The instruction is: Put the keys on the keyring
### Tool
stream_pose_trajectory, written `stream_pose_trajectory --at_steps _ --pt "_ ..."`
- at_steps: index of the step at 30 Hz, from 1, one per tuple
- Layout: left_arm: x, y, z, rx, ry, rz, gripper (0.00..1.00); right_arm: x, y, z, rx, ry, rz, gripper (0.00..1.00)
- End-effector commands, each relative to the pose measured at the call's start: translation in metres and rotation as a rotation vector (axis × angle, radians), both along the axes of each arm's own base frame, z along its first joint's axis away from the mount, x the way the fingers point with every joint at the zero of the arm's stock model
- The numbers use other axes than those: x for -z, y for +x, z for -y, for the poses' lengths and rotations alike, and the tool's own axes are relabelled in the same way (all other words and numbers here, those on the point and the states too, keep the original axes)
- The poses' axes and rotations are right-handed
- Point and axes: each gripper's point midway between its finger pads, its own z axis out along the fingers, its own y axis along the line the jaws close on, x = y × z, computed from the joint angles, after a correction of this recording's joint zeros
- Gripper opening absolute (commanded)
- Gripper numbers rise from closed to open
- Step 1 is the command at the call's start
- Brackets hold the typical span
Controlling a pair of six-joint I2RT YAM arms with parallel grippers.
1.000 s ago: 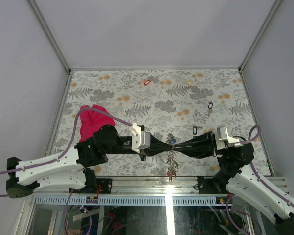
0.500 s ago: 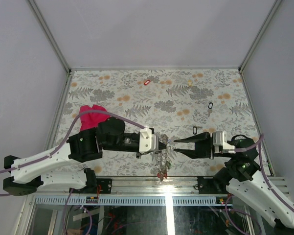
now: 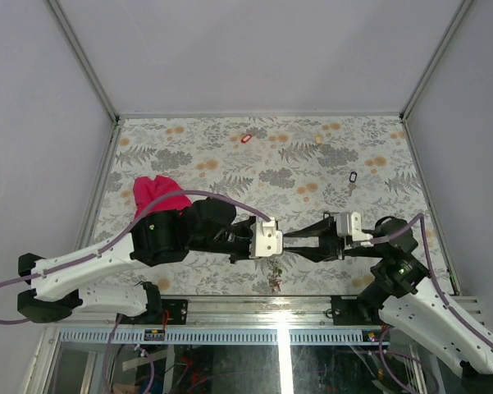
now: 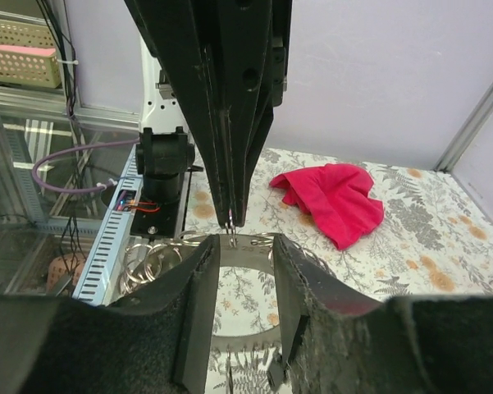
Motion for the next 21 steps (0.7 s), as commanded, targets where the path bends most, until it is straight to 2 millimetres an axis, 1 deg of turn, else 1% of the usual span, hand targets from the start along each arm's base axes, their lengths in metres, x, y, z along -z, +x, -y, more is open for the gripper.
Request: stream_pose_trajectory --at_steps 1,6,12,21 --pt "-0.033 0.007 0.004 -0.019 -0.086 0.056 0.00 -0.019 -0.007 -0.002 -0.045 0.031 0.044 0.39" --pt "-0.032 0.009 0.006 -0.029 -0.082 0.055 0.00 -0.020 -0.005 -0.006 -0.058 0.037 0.030 0.40" --pt "-0.032 0.010 0.006 -0.038 -0.082 0.050 0.00 -0.015 -0.002 -0.010 -0.070 0.022 0.010 0.40" --pt "-0.031 0.012 0.006 -0.047 -0.082 0.052 0.00 -0.011 0.002 -0.015 -0.071 0.018 -0.005 0.33"
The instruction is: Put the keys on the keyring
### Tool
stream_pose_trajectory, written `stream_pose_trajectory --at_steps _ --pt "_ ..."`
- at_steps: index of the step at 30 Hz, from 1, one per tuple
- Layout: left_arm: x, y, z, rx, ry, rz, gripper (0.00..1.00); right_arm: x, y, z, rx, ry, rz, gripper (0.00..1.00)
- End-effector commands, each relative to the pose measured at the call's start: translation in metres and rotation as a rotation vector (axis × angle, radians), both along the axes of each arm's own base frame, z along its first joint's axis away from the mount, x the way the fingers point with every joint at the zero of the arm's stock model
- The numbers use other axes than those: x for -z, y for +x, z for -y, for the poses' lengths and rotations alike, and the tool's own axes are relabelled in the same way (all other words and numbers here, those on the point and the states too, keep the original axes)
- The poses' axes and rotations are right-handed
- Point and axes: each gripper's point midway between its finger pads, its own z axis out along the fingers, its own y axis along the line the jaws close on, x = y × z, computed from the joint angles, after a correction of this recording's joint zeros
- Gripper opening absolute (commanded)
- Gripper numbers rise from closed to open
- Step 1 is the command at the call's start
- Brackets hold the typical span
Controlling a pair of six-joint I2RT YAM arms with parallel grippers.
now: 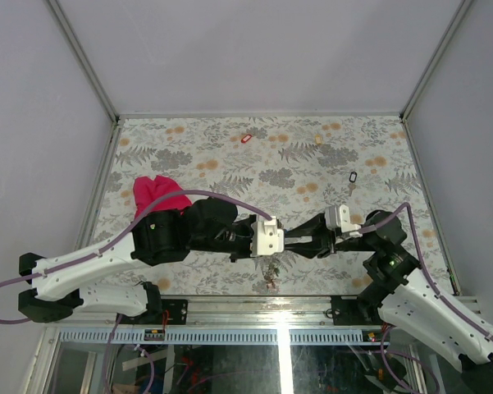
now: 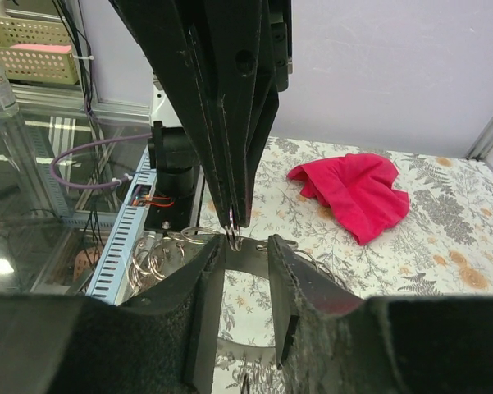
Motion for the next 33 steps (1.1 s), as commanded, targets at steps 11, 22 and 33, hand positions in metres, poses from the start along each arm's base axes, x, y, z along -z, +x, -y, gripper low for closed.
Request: stream_pose_trajectory --at_steps 11,22,33 --pt "-0.033 0.008 0.008 -0.036 -0.107 0.037 0.00 -0.016 0.000 -0.008 -0.027 0.035 0.046 0.26" --pt "-0.036 0.008 0.008 -0.050 -0.127 0.029 0.00 -0.015 0.003 -0.014 -0.024 0.035 0.055 0.00" --pt "-0.071 0.005 -0.011 -0.131 -0.386 -0.005 0.36 -0.051 0.002 0.006 0.085 0.181 0.210 0.01"
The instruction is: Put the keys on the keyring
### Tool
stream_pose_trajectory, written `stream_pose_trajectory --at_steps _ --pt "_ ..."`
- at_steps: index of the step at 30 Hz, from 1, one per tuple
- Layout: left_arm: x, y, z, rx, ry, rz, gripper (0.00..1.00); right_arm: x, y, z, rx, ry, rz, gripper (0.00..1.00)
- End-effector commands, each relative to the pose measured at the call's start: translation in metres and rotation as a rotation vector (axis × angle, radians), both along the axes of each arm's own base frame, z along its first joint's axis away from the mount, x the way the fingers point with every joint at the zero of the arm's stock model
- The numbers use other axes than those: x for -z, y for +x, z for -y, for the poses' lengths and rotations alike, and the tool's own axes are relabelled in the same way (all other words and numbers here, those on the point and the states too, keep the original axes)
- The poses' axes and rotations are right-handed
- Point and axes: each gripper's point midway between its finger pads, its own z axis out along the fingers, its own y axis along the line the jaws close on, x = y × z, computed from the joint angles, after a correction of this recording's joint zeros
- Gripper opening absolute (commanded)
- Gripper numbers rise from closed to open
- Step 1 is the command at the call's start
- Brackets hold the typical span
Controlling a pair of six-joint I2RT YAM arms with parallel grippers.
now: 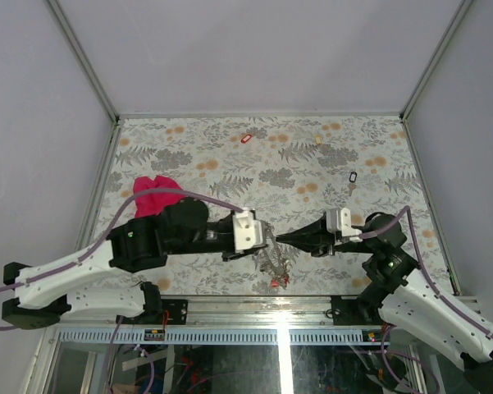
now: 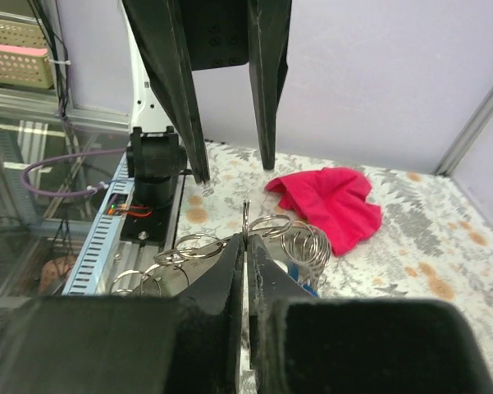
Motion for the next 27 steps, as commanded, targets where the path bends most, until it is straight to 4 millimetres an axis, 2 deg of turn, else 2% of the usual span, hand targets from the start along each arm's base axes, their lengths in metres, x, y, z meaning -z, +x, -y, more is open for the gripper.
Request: stream_pose_trajectory --at_steps 1,4,7,15,18,23,27 --pt "-0.049 0.003 -0.007 -0.079 -0.278 -0.006 0.38 -0.051 -0.004 0.012 0.054 0.177 0.175 0.01" --pt "-0.058 0.005 -0.019 -0.137 -0.367 -0.039 0.41 -0.064 -0.013 0.018 0.038 0.256 0.236 0.02" --pt "-0.058 0.004 -0.025 -0.154 -0.410 -0.067 0.41 -0.071 -0.019 0.020 0.021 0.274 0.269 0.04" --pt "-0.054 0.006 -0.024 -0.183 -0.474 -0.112 0.42 -0.089 -0.024 0.021 0.007 0.249 0.394 0.05" --pt "-0.050 0.012 -0.024 -0.235 -0.486 -0.162 0.43 -0.091 -0.021 0.021 0.027 0.208 0.489 0.05" --pt "-0.040 0.033 -0.032 -0.428 -0.505 -0.275 0.51 -0.080 -0.008 0.022 0.087 0.101 0.626 0.04" --pt "-0.025 0.048 -0.039 -0.572 -0.471 -0.331 0.55 -0.073 0.012 0.028 0.183 -0.013 0.539 0.03"
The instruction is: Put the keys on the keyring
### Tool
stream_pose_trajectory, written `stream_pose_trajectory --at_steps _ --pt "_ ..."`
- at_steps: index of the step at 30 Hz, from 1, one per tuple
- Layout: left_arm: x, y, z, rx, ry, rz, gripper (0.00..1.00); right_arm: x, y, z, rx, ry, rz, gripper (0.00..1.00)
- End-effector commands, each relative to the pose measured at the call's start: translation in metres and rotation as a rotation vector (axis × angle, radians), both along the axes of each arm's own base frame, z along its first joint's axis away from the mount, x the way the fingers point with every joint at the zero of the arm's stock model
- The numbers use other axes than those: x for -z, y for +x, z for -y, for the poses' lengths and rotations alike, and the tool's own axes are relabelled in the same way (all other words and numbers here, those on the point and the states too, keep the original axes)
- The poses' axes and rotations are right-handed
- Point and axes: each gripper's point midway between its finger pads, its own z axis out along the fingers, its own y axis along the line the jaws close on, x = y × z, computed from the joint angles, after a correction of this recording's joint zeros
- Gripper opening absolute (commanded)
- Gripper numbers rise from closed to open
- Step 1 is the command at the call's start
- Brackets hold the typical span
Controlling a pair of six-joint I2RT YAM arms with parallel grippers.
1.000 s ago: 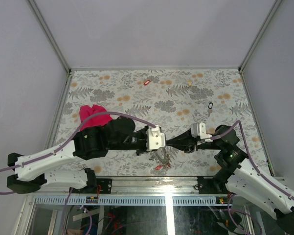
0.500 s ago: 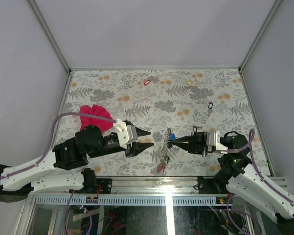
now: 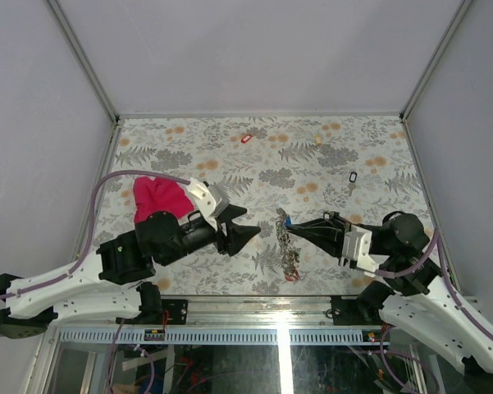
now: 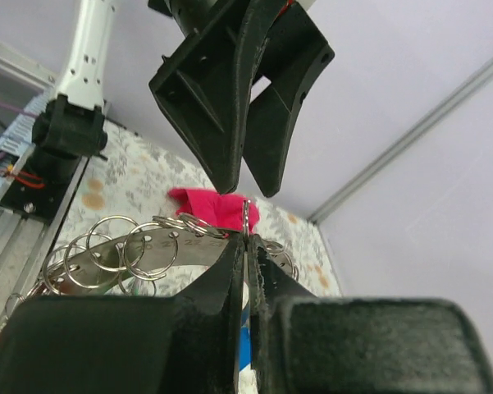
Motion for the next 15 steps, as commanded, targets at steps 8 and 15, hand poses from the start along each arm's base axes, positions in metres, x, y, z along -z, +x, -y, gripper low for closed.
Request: stream_pose_trajectory --at_steps 8,15 --pt "0.026 0.048 0.004 -0.271 0.011 -0.200 0.59 -0.003 0.026 0.043 0.329 -0.103 -0.238 0.03" --pt "0.063 0.098 0.022 -0.306 0.047 -0.368 0.66 -0.007 0.025 0.081 0.499 -0.063 -0.406 0.02"
